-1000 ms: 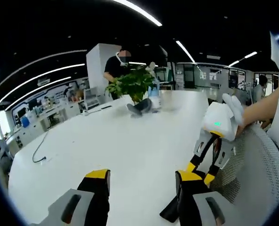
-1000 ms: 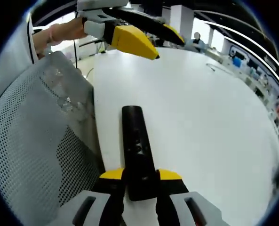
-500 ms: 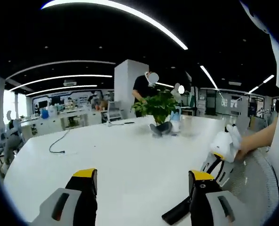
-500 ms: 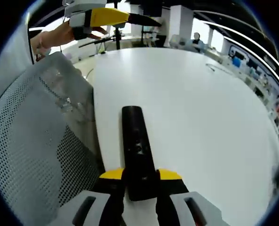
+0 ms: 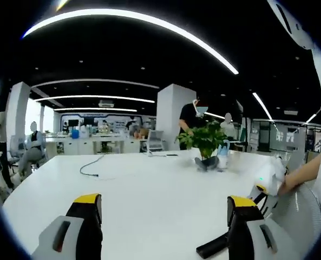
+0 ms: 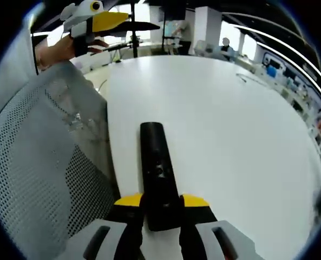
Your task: Press the specified remote control buttons in sequence, fully releasing each button before pressing the next.
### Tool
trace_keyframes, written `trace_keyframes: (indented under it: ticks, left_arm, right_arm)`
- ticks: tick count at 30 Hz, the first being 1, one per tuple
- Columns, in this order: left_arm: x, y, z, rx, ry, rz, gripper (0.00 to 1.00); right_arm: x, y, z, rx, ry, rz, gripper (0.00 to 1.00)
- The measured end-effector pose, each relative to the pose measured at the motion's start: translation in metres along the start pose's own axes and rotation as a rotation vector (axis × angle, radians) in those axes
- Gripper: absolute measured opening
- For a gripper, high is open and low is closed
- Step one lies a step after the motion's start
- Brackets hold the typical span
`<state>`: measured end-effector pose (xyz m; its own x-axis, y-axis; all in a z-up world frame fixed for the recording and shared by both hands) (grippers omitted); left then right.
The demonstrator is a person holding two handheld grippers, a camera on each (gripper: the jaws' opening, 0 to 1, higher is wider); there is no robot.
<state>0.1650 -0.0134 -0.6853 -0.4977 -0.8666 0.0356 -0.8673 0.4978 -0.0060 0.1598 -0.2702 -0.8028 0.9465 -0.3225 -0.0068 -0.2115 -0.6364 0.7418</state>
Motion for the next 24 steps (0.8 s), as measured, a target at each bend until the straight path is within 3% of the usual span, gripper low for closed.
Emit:
trace_keyframes:
  ticks: [4,6,10,15,18,24]
  left_arm:
    - [-0.002,0.001,0.001,-0.013,-0.002,-0.022,1.0]
    - [-0.004,0.002,0.0,-0.003,0.005,-0.042,1.0]
    - [-0.004,0.001,0.0,0.019,0.011,-0.053,1.0]
    - [-0.001,-0.002,0.0,0.007,-0.015,-0.05,1.0]
    - [-0.004,-0.001,0.0,0.016,-0.039,-0.038,1.0]
    - [-0.004,0.007,0.003,-0.018,-0.014,-0.048,1.0]
  right_arm:
    - [0.0,0.0,0.0,0.0,0.0,0.001,0.22]
    - [-0.001,-0.001,-0.002,-0.027,0.035,0.008,0.22]
    - [-0.001,-0.002,-0.003,-0.028,0.026,0.009,0.22]
    - [-0.002,-0.002,-0.005,-0.048,0.035,0.004,0.22]
    - [-0.003,-0.003,-0.007,-0.071,0.084,-0.006,0.21]
    - [0.001,-0.003,-0.008,-0.085,0.056,-0.021,0.21]
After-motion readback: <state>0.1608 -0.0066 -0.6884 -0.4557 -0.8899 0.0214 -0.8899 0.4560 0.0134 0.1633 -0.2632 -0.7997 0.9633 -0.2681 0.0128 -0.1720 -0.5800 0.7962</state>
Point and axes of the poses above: the point that each gripper's makers call its tool centre point, and the gripper's own axes: y roughly backward along the fingers, x roughly to its right, z roughly out of its underside, the point moved 8 cm from there along y, roughly backward along the fingers, and after that the axes turned 5 degrees about x, right-handed, at the moved point
